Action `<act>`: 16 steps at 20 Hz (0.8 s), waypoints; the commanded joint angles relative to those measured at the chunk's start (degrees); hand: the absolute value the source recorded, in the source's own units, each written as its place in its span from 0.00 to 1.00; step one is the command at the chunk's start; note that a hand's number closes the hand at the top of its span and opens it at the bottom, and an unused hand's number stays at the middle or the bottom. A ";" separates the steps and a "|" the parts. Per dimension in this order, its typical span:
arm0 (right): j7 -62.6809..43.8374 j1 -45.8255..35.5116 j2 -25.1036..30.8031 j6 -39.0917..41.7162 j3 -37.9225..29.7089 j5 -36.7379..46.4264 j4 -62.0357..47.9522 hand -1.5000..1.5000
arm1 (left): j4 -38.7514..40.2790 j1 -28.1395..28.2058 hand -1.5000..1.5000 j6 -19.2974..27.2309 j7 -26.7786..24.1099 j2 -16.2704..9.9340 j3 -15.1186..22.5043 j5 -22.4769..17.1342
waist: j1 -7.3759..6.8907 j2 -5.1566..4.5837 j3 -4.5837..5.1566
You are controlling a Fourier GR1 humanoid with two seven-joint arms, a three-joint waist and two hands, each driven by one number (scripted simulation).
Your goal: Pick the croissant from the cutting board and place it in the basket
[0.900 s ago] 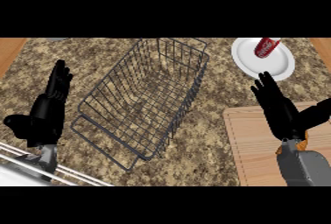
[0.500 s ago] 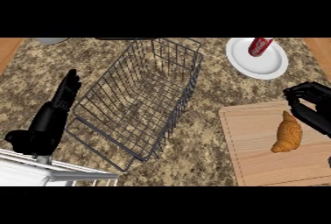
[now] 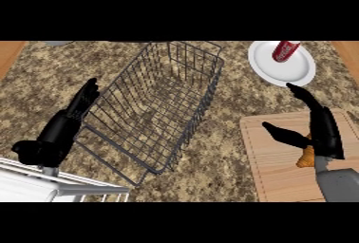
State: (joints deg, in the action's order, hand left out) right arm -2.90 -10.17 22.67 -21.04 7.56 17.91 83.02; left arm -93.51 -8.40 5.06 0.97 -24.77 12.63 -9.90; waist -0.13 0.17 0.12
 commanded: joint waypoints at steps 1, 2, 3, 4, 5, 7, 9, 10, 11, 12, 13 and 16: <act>-13.59 -1.72 4.61 -5.48 2.06 14.21 1.82 0.00 | 0.39 -0.34 0.50 -1.37 0.01 -0.84 -0.79 -0.60 | 0.63 0.26 0.33; -16.65 -3.26 7.09 -4.26 0.96 16.33 1.22 0.00 | 1.74 0.13 0.50 -1.10 -1.75 -0.05 0.25 0.77 | 0.77 0.08 0.33; -20.93 -3.14 8.17 -3.83 1.73 19.49 3.94 0.00 | 1.57 0.79 0.50 -1.40 -0.87 -0.56 -0.47 -0.14 | 1.10 0.44 0.43; -25.03 -5.02 9.47 -2.07 1.99 22.33 4.11 0.00 | 1.08 0.35 0.50 -2.82 -1.06 -1.47 -1.12 -1.05 | 0.67 0.42 0.43; -28.56 -4.79 12.15 1.00 1.46 23.79 5.26 0.00 | 0.43 0.94 0.50 -1.28 -0.34 -0.09 -0.03 -0.21 | 1.23 0.67 0.45; -35.08 -7.75 16.38 10.79 2.22 24.78 6.26 0.00 | 2.28 -0.77 0.50 -1.72 -1.26 -0.96 -1.27 0.35 | 1.65 0.53 0.61; -39.61 -7.26 18.80 20.15 4.79 24.24 8.07 0.00 | 2.66 0.44 0.50 -2.59 -1.64 -1.18 -2.01 -0.58 | 1.65 0.61 0.65; -42.61 -8.52 18.64 24.84 6.13 23.07 9.94 0.00 | 2.30 -0.64 0.50 -2.01 -0.98 -0.52 -1.50 0.03 | 1.56 0.60 0.53; -43.90 -9.21 20.80 30.20 4.31 19.07 10.94 0.00 | 2.20 2.12 0.50 -2.39 -3.14 -0.69 -1.40 0.33 | 1.28 0.74 0.53; -46.69 -8.42 19.52 33.77 5.55 16.91 12.42 0.00 | 1.80 0.75 0.50 -2.64 -2.64 -1.43 -2.85 -0.46 | 1.42 0.73 0.41; -49.70 -10.33 19.16 37.92 6.03 14.82 14.40 0.00 | 2.90 0.21 0.50 -2.80 -2.39 -0.87 -2.58 -0.61 | 1.47 0.60 0.43; -55.79 -10.93 20.90 47.92 1.89 5.07 20.43 0.00 | 1.55 1.60 0.50 -3.74 -2.29 -0.95 -2.71 -0.90 | 1.73 0.68 0.15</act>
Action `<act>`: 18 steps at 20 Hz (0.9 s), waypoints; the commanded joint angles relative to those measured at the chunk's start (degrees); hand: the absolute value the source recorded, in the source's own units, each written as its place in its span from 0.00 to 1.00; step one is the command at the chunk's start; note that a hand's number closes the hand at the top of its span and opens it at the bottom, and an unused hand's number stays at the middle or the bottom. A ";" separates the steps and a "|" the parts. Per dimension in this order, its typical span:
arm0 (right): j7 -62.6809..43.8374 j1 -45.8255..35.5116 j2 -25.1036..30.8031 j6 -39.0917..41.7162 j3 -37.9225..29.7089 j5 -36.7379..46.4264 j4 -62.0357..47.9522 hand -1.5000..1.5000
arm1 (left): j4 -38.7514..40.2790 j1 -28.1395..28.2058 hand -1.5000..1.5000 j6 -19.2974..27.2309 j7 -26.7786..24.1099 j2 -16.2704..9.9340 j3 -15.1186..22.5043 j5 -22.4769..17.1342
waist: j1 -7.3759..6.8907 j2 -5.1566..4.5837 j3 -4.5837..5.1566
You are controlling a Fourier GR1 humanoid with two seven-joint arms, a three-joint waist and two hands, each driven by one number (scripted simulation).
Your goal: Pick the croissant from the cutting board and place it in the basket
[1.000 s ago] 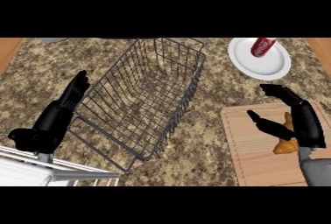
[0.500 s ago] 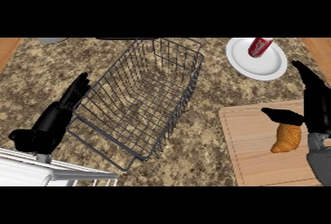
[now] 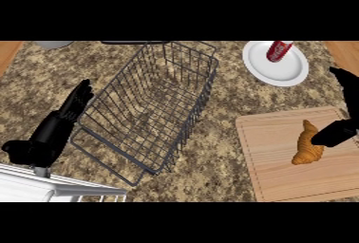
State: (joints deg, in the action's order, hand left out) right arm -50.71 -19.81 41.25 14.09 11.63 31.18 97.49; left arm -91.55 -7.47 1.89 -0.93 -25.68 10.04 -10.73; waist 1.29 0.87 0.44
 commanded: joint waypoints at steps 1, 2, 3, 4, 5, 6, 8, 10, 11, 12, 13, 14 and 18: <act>-13.73 -3.07 -0.75 14.77 -0.44 -9.47 7.72 0.00 | 1.06 0.36 0.50 0.47 -0.62 1.45 1.52 1.60 | 0.20 -0.16 -0.11; -15.84 -3.06 -0.68 16.49 -1.58 -11.89 9.84 0.00 | 1.99 -2.74 0.50 -2.05 0.07 -0.87 -1.98 -1.27 | 0.37 -0.30 -0.18; -18.10 -5.26 0.17 18.98 -3.65 -14.99 10.02 0.00 | 1.00 -2.42 0.50 -0.05 1.01 0.74 -0.50 0.77 | 0.07 -0.31 -0.21; -20.43 -5.99 1.02 20.17 -5.11 -16.87 11.33 0.00 | -0.64 0.49 0.50 -1.62 0.20 -0.40 -0.76 0.17 | -0.49 -0.25 -0.23; -20.69 -4.28 1.85 19.92 -6.16 -18.14 12.47 0.00 | 1.46 -0.47 0.50 0.51 -0.87 2.04 1.07 2.97 | 0.10 -0.41 -0.27; -20.72 -2.36 3.72 20.37 -8.00 -20.18 14.95 0.00 | 2.03 -0.04 0.50 -0.39 -1.95 1.46 -0.71 1.58 | 0.33 -0.35 -0.28; -24.02 -3.10 3.58 19.76 -7.04 -21.43 15.57 0.00 | 0.40 -1.76 0.50 2.30 1.03 3.60 1.03 3.01 | -0.04 -0.43 -0.29; -26.09 -2.27 3.90 17.32 -7.12 -21.33 19.36 0.00 | 4.61 -2.85 0.50 -3.16 -1.87 -0.37 -3.04 -0.66 | 0.08 -0.57 -0.26; -25.12 -0.98 4.98 17.76 -6.64 -21.23 18.59 0.00 | 4.34 -1.72 0.50 -2.44 -2.17 1.37 -1.31 0.73 | -0.05 -0.62 -0.28; -23.44 3.94 4.94 16.07 -7.34 -20.74 21.45 0.00 | -0.52 0.35 0.50 -1.54 -0.86 0.43 -1.44 1.56 | -0.23 -0.42 -0.37; -26.06 1.35 6.17 17.68 -8.97 -23.29 22.70 0.00 | -2.00 1.09 0.50 -2.81 0.59 0.31 -1.82 -0.37 | -0.60 -0.40 -0.34; -26.55 3.05 5.17 15.82 -7.25 -21.44 24.66 0.00 | 2.45 0.14 0.50 -3.40 -2.98 0.35 -2.53 0.82 | -0.33 -0.57 -0.32; -20.90 7.42 5.20 13.80 -12.69 -21.19 22.89 0.00 | 2.08 -1.49 0.50 -1.10 -1.06 4.10 -0.15 3.82 | -0.57 -0.72 -0.40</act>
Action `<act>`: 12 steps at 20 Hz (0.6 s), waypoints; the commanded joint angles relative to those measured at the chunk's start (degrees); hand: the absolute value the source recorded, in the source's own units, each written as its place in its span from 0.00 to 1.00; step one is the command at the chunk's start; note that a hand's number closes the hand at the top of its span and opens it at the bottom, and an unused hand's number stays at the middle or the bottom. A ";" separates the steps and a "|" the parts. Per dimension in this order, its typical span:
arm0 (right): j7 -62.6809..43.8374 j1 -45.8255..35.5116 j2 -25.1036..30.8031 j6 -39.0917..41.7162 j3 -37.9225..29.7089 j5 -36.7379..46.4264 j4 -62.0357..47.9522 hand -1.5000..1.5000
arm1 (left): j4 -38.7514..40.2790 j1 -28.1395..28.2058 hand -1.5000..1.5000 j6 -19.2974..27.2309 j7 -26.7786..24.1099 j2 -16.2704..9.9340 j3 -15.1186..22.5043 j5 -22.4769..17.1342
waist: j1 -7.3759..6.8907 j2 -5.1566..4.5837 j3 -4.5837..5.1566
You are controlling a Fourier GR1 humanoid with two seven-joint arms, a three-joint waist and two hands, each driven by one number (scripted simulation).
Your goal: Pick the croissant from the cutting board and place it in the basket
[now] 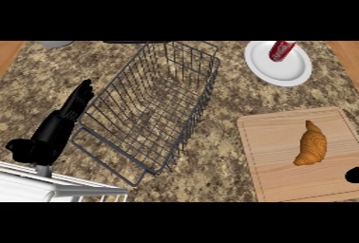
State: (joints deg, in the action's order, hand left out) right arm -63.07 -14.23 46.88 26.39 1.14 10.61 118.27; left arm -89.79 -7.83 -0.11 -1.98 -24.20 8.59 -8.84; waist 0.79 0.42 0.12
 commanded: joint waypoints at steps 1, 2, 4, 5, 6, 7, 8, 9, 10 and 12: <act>-9.78 3.39 -4.85 -3.06 4.03 5.76 3.27 0.00 | -0.11 -1.62 0.50 -0.44 1.08 0.85 -0.83 -0.11 | -0.51 -0.34 -0.08; -4.21 6.73 -4.06 -3.29 0.19 6.27 2.11 0.00 | -2.13 -1.05 0.50 1.32 2.45 2.70 1.02 1.42 | -0.26 -0.29 -0.14; 1.65 7.62 -4.75 -3.95 -2.30 8.80 -1.67 0.00 | -0.08 -1.82 0.50 -1.90 1.35 0.66 -1.12 0.16 | -0.46 -0.42 -0.13; 2.76 7.11 -7.31 -5.77 0.89 12.60 -3.76 0.00 | 2.29 -0.62 0.50 -0.89 -2.00 2.73 0.00 2.04 | -0.74 -0.52 -0.12; 8.34 11.61 -7.30 -6.84 -0.13 14.64 -4.61 0.00 | 4.13 -2.30 0.50 -0.41 -2.80 3.69 -0.14 2.51 | -0.27 -0.52 -0.15; 5.71 8.99 -9.39 -7.15 1.73 16.56 -4.47 0.00 | -0.01 -3.90 0.50 -0.42 3.21 2.85 -0.48 1.70 | -0.72 -0.45 -0.14; 8.65 11.83 -8.27 -6.16 -2.19 15.13 -3.63 0.00 | 2.20 -2.60 0.50 0.68 -0.37 4.68 0.18 3.58 | -0.36 -0.41 -0.13; 9.91 9.69 -10.67 -8.60 0.77 19.19 -7.86 0.00 | -3.03 0.14 0.50 -1.92 1.69 1.40 -1.22 1.47 | -1.06 -0.42 -0.14; 12.23 14.56 -11.41 -10.45 1.28 21.85 -4.45 0.00 | 1.88 -2.37 0.50 -3.85 -0.34 1.29 -2.93 0.53 | -0.48 -0.42 -0.14; 16.70 16.49 -11.09 -10.85 -0.58 23.50 -7.13 0.00 | -2.00 0.15 0.50 -0.21 1.26 3.72 -0.43 4.53 | -0.58 -0.36 -0.14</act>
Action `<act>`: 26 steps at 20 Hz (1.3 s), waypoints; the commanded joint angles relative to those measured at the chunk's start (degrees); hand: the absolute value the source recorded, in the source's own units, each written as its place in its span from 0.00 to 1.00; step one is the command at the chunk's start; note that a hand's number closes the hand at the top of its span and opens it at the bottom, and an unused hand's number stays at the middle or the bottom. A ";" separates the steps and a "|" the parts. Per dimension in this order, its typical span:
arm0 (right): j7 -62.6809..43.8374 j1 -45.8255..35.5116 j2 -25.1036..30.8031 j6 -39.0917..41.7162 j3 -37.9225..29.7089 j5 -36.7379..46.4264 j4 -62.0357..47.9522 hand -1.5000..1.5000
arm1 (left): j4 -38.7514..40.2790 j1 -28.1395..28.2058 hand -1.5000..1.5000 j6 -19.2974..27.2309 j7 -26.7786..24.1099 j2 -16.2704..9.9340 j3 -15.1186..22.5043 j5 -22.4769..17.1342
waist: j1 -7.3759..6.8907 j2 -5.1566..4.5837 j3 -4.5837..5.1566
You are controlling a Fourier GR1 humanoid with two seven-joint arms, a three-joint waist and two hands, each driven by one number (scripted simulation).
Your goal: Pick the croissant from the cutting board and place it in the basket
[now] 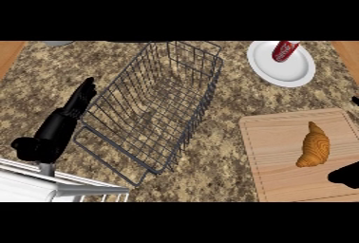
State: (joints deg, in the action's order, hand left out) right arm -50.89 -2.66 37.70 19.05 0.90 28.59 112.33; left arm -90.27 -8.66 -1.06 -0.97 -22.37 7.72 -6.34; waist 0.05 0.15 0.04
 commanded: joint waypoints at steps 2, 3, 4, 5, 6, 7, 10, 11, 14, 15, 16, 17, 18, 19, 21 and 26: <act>3.05 1.81 -4.89 -4.19 1.77 8.44 -3.79 0.00 | 0.62 -3.21 0.50 -1.08 2.61 2.33 -0.94 0.76 | 0.06 -0.16 -0.05; 2.61 6.28 -3.86 -2.73 -0.59 6.68 1.74 0.00 | -2.09 -2.87 0.50 -3.12 5.33 -0.56 -3.72 -1.82 | 0.28 -0.06 -0.05; 3.97 -1.68 -6.26 -4.05 2.53 10.09 -7.74 0.00 | -3.13 1.44 0.50 -1.69 1.02 2.16 -1.17 1.21 | -0.38 -0.17 -0.04; 7.04 3.41 -5.45 -4.39 -0.91 9.52 -4.82 0.00 | 0.28 -2.11 0.50 -3.20 1.63 1.99 -3.12 0.68 | 0.12 -0.14 -0.04; 6.22 0.05 -6.57 -3.05 -0.34 10.41 -7.50 0.00 | 1.45 -1.40 0.50 -3.61 0.51 2.41 -3.42 1.70 | -0.04 -0.16 -0.04; 9.36 2.79 -7.26 -5.65 0.11 11.33 -8.54 0.00 | 2.92 -2.82 0.50 -3.00 0.04 3.22 -3.48 1.62 | 0.10 -0.18 -0.04; 11.41 1.69 -8.48 -5.58 0.24 12.52 -8.89 0.00 | 4.63 -1.16 0.50 -3.44 -3.54 5.54 -1.67 3.45 | 0.10 -0.19 -0.03; 14.97 2.40 -9.48 -8.43 -0.31 13.57 -11.73 0.00 | 1.42 -0.27 0.50 -4.85 -1.00 3.11 -3.91 2.36 | -0.05 -0.16 -0.05; 15.76 2.03 -9.29 -4.73 -3.05 11.31 -8.99 0.00 | -1.48 -0.99 0.50 -2.05 3.15 6.48 -2.12 4.90 | 0.05 -0.12 -0.05; 10.56 -1.68 -9.80 -0.42 -3.62 10.27 -6.67 0.00 | 4.05 -1.73 0.50 -6.12 -2.39 4.48 -5.03 3.28 | 0.05 -0.15 -0.02; 9.32 -1.92 -12.57 -2.33 0.18 14.03 -6.84 0.00 | 1.59 1.95 0.50 -4.41 -3.27 5.70 -3.65 5.16 | -0.12 -0.14 -0.02; 12.16 1.94 -12.07 -1.99 -1.59 13.23 -5.43 0.00 | 3.10 -0.22 0.50 -4.89 -2.96 6.59 -4.36 4.68 | 0.10 -0.13 -0.03; 12.48 -2.25 -11.82 -1.45 -2.24 14.17 -10.68 0.00 | 0.70 -0.83 0.50 -5.58 -0.81 5.56 -5.33 4.25 | -0.10 -0.15 -0.03; 12.47 3.43 -12.86 -2.82 -1.83 14.33 -5.92 0.00 | 1.22 -2.68 0.50 -8.09 1.91 3.71 -6.84 1.71 | 0.16 -0.11 -0.04; 15.12 0.62 -10.05 0.72 -5.96 12.67 -9.42 0.00 | 1.28 -1.22 0.50 -5.85 0.82 6.12 -5.46 4.98 | 0.06 -0.14 -0.03; 10.88 1.84 -14.11 0.00 -0.63 19.78 -8.22 0.00 | -3.77 0.65 0.50 -5.29 3.71 6.75 -4.99 4.98 | -0.08 -0.10 -0.04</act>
State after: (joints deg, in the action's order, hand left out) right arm -39.16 -1.76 25.02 18.62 -1.36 45.05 103.78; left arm -90.73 -8.01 -6.86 0.04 -17.36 2.99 -1.79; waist -0.21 0.33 0.08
